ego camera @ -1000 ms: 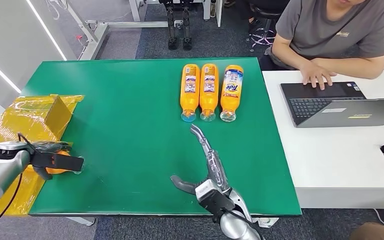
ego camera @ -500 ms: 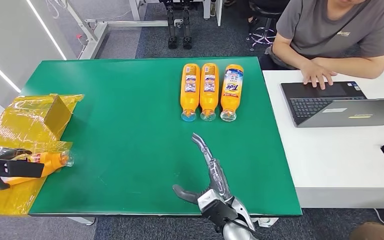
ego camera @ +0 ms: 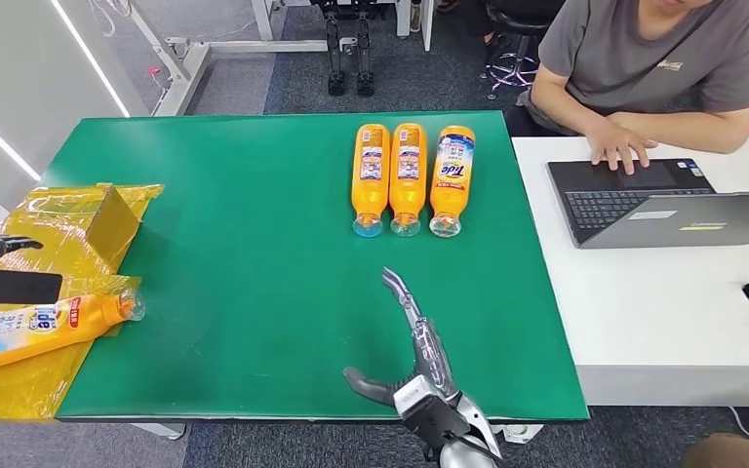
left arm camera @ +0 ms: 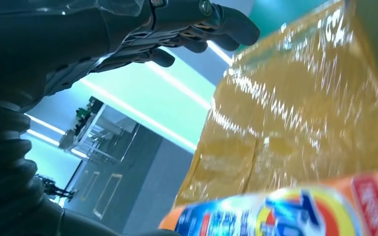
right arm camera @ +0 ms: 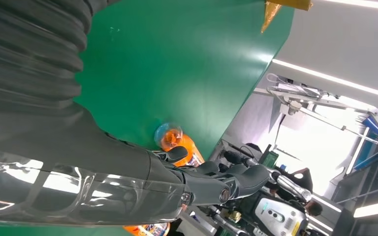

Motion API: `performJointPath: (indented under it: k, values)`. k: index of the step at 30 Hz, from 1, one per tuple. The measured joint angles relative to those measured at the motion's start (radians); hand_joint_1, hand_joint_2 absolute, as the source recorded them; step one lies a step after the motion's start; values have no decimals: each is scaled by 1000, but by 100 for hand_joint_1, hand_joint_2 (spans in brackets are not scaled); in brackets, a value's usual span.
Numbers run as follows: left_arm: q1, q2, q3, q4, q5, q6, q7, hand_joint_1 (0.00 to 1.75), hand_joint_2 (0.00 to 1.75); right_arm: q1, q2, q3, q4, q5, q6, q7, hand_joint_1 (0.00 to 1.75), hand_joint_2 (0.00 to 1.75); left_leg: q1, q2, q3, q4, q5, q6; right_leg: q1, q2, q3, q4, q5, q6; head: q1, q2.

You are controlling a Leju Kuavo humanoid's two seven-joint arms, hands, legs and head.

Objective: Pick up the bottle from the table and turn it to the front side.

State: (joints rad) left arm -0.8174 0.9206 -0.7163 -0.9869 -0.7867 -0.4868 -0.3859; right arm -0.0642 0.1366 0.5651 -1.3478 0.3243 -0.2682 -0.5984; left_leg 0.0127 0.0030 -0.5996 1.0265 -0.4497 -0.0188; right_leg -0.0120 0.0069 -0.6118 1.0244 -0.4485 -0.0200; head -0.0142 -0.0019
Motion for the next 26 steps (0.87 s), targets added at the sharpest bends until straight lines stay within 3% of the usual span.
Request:
performJointPath:
  k: [4,9,13,18,22,25,26]
  values:
    - [3,-31,12,-20,34,119,-2,0,175,7,0,-9,0,0,4,-8,0,175,0,0,0,0,0,0,0,0,0,0,0,0,0,0]
    - [75,-125,120,-59,64,398,-62,0,175,8,3,-15,-3,8,26,-8,0,175,-1,0,0,0,0,0,-1,0,0,-1,0,0,0,0]
    - [138,-287,260,-78,103,613,-155,0,175,8,15,-20,-21,15,32,-6,0,175,-1,-3,0,1,0,0,-1,-3,1,-1,0,0,0,0]
    - [186,-519,386,-92,282,760,-248,0,175,3,26,-21,-41,11,-17,-11,0,175,-1,-4,0,1,0,1,-2,-4,2,-2,1,1,0,0]
    - [243,-713,451,-125,559,794,-303,0,175,0,27,-21,-69,-2,-91,-24,0,175,-2,-4,-1,2,-1,2,-2,-4,3,-2,1,2,0,0]
    - [294,-827,460,-174,723,807,-310,0,175,1,27,-21,-91,-13,-129,-29,0,175,-2,-3,-1,2,-2,3,-2,-4,3,-3,1,3,0,0]
    - [303,-844,462,-183,750,810,-311,0,175,2,27,-21,-95,-14,-134,-30,0,175,-2,-3,-1,2,-2,4,-2,-4,3,-3,1,3,0,0]
